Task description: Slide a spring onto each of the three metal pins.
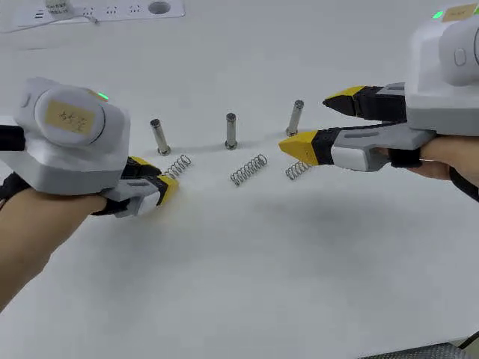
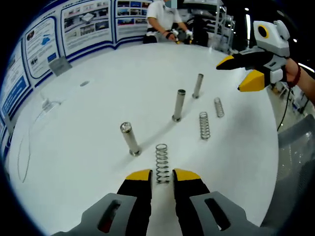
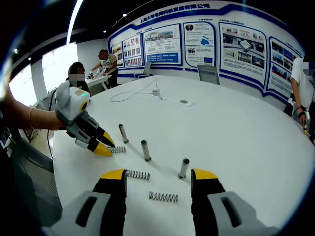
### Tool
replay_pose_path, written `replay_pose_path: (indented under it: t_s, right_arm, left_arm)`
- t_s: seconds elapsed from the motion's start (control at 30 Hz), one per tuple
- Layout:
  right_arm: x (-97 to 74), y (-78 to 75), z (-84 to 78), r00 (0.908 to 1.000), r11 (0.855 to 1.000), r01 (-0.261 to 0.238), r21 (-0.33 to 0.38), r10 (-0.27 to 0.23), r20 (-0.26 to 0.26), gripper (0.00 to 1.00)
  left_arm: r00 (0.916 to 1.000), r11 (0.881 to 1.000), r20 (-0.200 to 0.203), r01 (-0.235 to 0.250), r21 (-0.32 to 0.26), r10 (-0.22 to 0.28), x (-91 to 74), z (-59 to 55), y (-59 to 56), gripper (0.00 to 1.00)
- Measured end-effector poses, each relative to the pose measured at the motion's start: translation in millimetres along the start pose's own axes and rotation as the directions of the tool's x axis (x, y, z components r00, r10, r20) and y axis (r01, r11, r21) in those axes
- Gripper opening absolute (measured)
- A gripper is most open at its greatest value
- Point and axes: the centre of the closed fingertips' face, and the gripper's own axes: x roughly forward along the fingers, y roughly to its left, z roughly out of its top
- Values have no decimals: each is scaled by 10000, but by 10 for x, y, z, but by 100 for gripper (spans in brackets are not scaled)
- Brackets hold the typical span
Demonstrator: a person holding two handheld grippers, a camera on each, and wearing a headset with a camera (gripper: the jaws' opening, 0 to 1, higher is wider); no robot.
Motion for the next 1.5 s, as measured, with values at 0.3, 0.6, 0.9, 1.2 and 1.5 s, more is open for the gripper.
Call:
replay_pose_path:
  t_s: [0.3,0.6,0.9,1.2,1.5]
  right_arm:
    - [3,-17,-13,10000,10000,46,7,-46,-44,54]
    - [38,-41,-11,9999,9999,39,-100,-40,-111,53]
    - [68,22,0,9999,9998,-126,124,128,-96,53]
    - [98,248,71,9980,9930,-611,1012,595,193,52]
    - [147,448,286,9897,9732,-1174,1976,982,1044,48]
  left_arm:
    - [9998,9997,-202,-46,235,51,13,-12,16,12]
    - [9991,9989,-381,-194,433,210,12,-16,20,11]
    - [9995,9989,187,-230,-399,238,-9,-5,4,10]
    - [9895,9955,1372,-331,-891,451,-123,87,-27,10]
    - [9613,9920,2652,-436,-1182,739,-313,226,-94,10]
